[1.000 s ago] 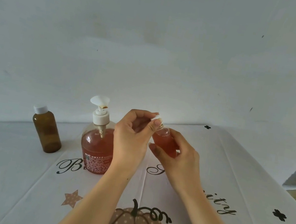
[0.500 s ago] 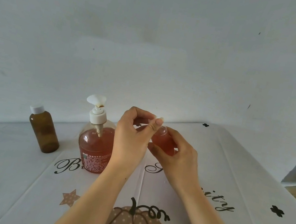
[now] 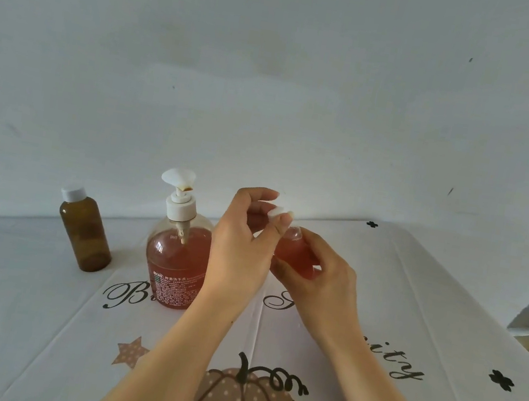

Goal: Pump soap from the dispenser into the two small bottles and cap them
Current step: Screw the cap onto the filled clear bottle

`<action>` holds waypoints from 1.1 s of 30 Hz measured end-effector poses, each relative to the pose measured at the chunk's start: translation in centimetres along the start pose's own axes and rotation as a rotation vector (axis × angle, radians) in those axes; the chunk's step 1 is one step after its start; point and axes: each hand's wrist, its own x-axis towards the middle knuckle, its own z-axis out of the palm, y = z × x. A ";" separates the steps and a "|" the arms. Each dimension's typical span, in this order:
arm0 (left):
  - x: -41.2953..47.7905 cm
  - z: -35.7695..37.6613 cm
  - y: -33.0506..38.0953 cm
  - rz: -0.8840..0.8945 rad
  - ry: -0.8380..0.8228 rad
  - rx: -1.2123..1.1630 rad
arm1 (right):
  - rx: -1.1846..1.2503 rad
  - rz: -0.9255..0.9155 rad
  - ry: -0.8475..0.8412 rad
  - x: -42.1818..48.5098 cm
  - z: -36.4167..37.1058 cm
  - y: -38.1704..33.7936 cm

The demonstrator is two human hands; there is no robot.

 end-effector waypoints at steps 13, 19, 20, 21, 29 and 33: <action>0.1 0.0 0.2 -0.060 -0.082 -0.105 | 0.024 0.013 0.017 0.1 -0.2 0.0; 0.0 -0.1 0.1 -0.019 -0.065 -0.069 | 0.018 -0.004 -0.010 0.1 -0.1 -0.2; 0.1 -0.2 0.2 -0.037 -0.075 -0.089 | 0.014 -0.004 -0.005 0.1 0.0 -0.1; 0.1 -0.2 0.1 -0.051 -0.086 -0.102 | 0.016 0.000 0.004 0.1 0.0 0.0; 0.0 -0.2 0.2 -0.051 -0.074 -0.138 | 0.029 -0.003 -0.016 0.0 0.0 -0.2; 0.1 -0.2 0.1 -0.113 -0.114 -0.222 | 0.035 0.006 0.002 0.0 -0.2 -0.1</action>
